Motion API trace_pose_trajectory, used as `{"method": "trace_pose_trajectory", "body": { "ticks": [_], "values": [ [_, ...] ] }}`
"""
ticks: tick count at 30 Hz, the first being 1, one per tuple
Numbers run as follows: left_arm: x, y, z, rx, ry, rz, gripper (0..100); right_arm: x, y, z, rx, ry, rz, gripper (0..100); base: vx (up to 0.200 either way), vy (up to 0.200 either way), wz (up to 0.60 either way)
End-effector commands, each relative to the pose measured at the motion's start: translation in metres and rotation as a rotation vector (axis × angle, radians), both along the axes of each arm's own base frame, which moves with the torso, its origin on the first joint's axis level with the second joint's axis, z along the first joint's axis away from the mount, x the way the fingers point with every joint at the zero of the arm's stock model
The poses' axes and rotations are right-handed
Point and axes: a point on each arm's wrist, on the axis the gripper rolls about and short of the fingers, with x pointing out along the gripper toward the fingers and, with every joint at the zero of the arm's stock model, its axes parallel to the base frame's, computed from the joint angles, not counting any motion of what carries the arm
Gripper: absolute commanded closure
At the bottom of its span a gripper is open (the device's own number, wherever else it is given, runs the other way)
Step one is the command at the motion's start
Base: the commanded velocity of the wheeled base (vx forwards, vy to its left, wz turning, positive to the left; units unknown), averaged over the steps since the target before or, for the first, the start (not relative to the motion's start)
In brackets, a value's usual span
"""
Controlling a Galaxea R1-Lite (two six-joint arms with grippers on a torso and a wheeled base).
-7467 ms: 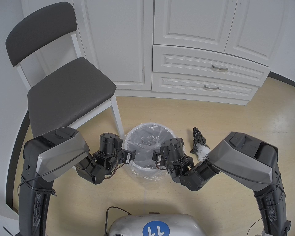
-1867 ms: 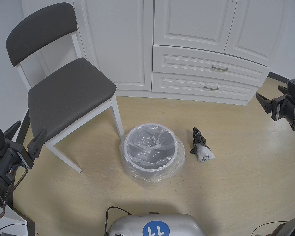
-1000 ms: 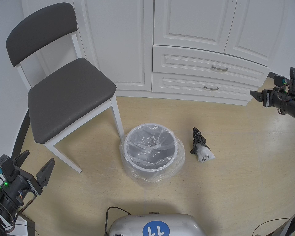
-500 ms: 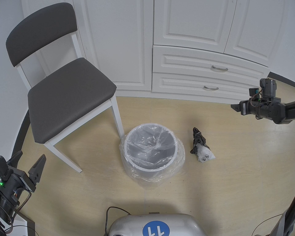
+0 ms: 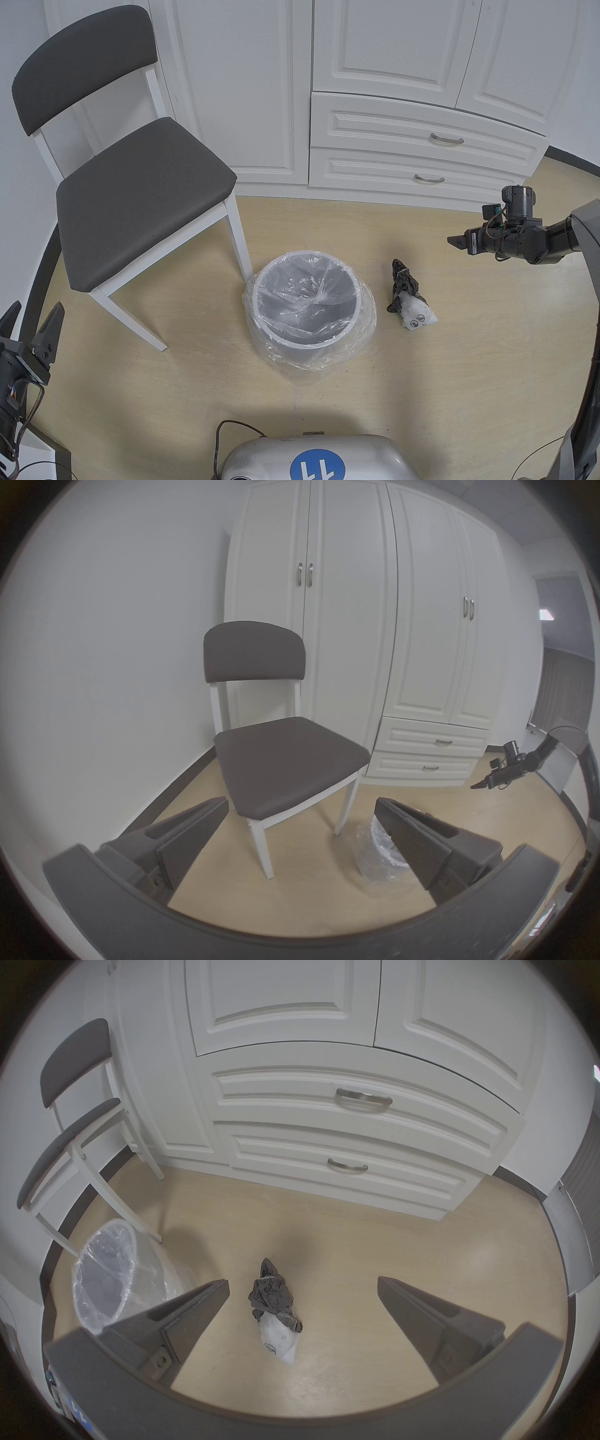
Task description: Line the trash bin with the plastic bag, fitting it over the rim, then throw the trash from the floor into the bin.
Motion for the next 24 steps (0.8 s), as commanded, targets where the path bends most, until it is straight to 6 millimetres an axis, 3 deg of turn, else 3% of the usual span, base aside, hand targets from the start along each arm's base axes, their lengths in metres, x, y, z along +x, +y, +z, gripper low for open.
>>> {"method": "trace_pose_trajectory", "body": {
  "ticks": [1,11,20,24],
  "values": [
    [-0.009,0.004,-0.020,0.017,0.044,0.033,0,0.002,0.004,-0.010,0.003,0.022,0.007,0,0.000,0.000,0.00],
    [-0.031,0.007,-0.025,0.013,-0.013,0.026,0,0.006,0.010,-0.021,0.001,0.047,0.019,0,0.000,0.000,0.00],
    [-0.038,0.007,-0.022,0.005,-0.080,-0.003,0,0.022,0.036,-0.066,-0.005,0.123,0.073,0,0.000,0.000,0.00],
    [-0.037,0.006,-0.019,0.008,-0.080,-0.013,0,0.032,0.045,-0.098,-0.009,0.172,0.089,0,0.000,0.000,0.00]
  ]
}}
